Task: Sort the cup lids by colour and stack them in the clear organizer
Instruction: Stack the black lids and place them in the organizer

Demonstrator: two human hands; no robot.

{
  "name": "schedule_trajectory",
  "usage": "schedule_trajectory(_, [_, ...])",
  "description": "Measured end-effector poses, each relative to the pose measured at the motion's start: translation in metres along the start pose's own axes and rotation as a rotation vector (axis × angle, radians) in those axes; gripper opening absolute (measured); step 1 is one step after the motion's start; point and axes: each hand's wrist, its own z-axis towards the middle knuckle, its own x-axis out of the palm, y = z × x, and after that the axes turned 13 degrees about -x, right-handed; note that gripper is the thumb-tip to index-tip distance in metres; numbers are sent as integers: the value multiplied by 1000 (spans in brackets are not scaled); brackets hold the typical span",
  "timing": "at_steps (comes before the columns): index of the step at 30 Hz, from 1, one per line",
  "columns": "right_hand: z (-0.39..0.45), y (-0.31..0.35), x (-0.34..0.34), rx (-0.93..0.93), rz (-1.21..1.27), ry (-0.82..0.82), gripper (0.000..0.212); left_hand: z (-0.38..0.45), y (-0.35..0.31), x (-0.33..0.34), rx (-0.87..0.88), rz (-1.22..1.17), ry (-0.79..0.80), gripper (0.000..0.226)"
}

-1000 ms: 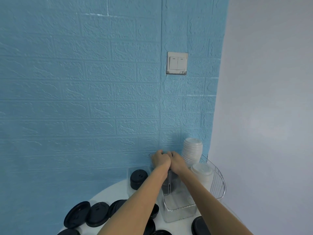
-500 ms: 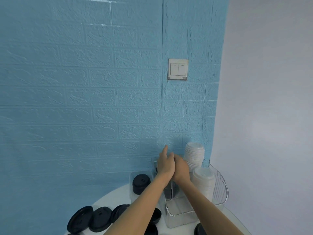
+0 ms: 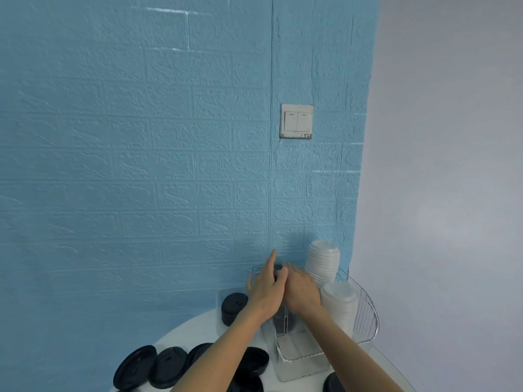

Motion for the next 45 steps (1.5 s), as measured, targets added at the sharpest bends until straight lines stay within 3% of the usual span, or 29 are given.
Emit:
schedule_trajectory(3, [-4,0,0,74,118,-1,37,4,8,-6,-6,29,14,55])
schedule_trajectory(9, [-9,5,-4,128,176,12,27,9,25,-14,23,198,4,49])
schedule_trajectory(23, [-12,8,-10,42,-11,128,28,12,22,-22,-5,462,76,53])
schedule_trajectory(28, [-17,5,-1,-1,-49,175,50,11,21,-25,-13,502,104,53])
schedule_trajectory(38, [-19,14,-8,49,92,180,59,0,19,-33,-4,352,86,59])
schedule_trajectory(45, [-29,37,-29,37,212,-22,60,-31,16,-54,69,252,-72,70])
